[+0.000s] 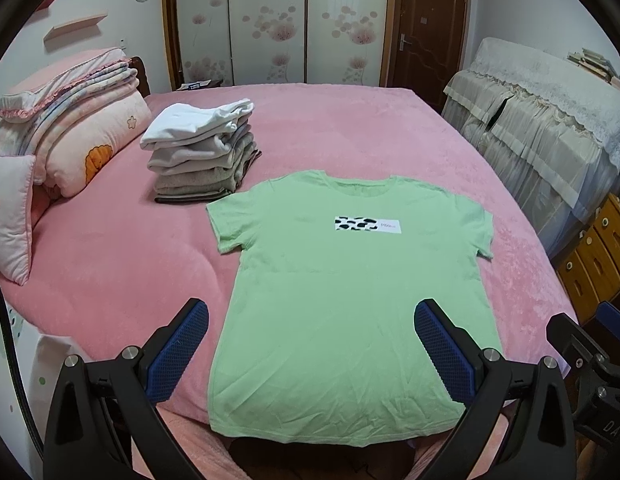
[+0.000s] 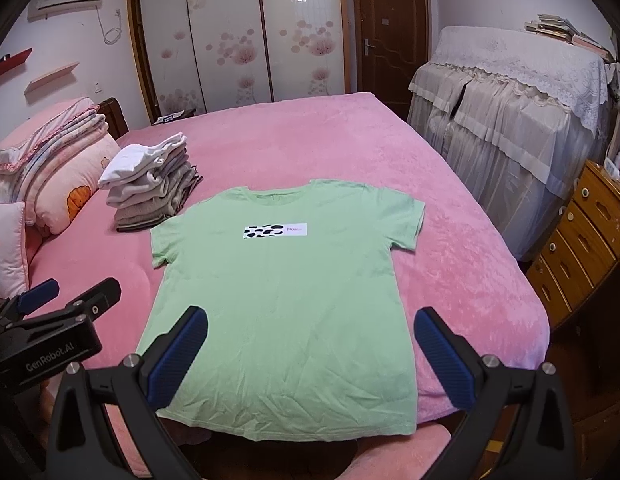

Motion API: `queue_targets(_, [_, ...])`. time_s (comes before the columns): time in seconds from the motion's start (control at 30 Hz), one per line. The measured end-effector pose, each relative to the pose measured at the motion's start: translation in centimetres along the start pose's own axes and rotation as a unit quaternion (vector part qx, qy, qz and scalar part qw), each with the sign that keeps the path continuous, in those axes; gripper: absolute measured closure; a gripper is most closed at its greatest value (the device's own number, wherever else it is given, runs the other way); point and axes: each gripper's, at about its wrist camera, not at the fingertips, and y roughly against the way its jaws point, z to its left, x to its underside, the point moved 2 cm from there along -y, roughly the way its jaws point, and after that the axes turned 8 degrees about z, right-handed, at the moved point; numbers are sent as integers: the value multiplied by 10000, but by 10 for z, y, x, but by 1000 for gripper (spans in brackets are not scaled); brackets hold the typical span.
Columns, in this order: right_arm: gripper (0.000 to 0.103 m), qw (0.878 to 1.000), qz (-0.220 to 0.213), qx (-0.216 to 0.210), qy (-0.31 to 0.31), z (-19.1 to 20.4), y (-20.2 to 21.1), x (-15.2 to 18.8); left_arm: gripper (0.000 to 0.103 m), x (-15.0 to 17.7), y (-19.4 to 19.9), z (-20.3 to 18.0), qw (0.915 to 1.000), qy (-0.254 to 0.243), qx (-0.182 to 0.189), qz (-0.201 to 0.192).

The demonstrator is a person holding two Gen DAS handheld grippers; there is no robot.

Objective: Fold small clothes
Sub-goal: 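Move both tools toward the flat green T-shirt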

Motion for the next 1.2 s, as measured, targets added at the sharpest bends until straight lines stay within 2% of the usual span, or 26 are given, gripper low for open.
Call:
queue_targets(0.1, [0, 9998, -69, -153, -137, -3, 0, -8, 1, -8, -1, -3, 10000, -22, 56, -22])
queue_targets(0.4, [0, 9998, -174, -61, -64, -11, 0, -40, 1, -34, -6, -17, 9996, -270, 67, -65])
queue_targets(0.7, [0, 9994, -308, 124, 11, -29, -6, -72, 1, -78, -22, -30, 9991, -338, 192, -153])
queue_targets(1.0, [0, 9975, -536, 427, -182, -60, -25, -105, 1, -123, -48, -58, 9979, -539, 126, -336])
queue_targets(1.2, [0, 9972, -402, 376, -504, -99, -56, -131, 1, -159, -81, -83, 9967, -649, 182, -449])
